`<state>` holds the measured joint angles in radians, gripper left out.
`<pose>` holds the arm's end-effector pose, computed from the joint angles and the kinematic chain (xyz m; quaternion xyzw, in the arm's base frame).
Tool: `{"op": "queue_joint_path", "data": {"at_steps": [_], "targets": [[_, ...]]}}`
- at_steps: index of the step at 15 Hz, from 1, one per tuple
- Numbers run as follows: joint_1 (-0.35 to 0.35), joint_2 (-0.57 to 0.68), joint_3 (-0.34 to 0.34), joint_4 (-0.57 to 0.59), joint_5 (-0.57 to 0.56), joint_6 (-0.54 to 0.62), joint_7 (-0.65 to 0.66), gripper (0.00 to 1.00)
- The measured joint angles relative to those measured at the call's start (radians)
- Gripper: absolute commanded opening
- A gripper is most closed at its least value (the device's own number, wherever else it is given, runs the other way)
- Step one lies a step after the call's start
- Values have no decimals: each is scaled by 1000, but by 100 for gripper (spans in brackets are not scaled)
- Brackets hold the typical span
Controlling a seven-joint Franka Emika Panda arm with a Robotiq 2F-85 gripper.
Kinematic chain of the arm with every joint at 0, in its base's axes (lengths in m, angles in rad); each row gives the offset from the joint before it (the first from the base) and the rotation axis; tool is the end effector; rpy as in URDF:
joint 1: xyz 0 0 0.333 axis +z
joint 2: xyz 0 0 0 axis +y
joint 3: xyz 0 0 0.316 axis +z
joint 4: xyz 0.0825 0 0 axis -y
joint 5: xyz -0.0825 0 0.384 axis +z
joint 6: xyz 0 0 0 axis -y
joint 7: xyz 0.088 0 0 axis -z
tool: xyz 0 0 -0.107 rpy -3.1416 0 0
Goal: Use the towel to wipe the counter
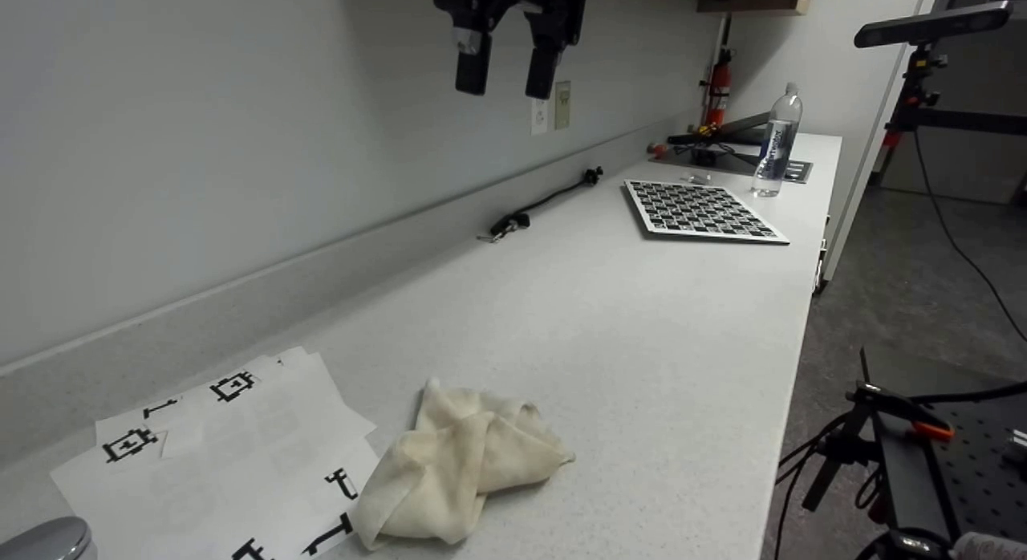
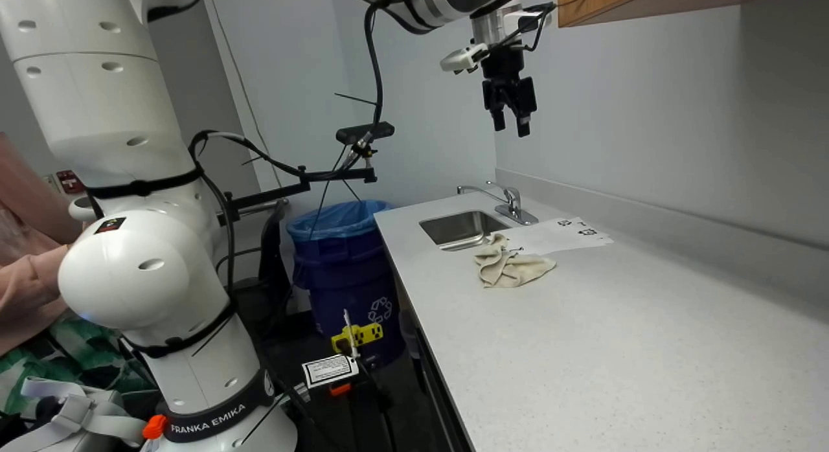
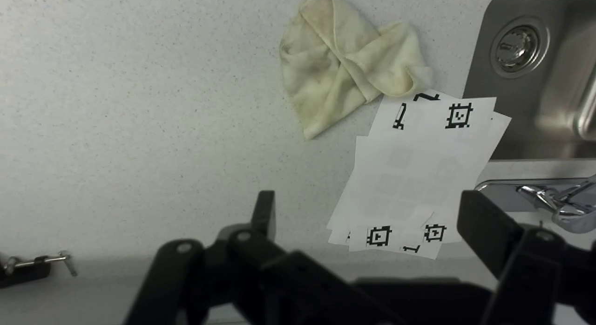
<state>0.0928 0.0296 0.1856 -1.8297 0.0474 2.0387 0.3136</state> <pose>0.5659 0.1634 0.5270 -0.9953 0.0266 -0.0787 0.0499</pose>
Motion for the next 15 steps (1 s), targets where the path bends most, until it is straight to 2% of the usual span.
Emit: {"op": "queue_joint_path", "data": {"at_steps": [15], "targets": [[78,264,1,11,6,64,-1,100]]}}
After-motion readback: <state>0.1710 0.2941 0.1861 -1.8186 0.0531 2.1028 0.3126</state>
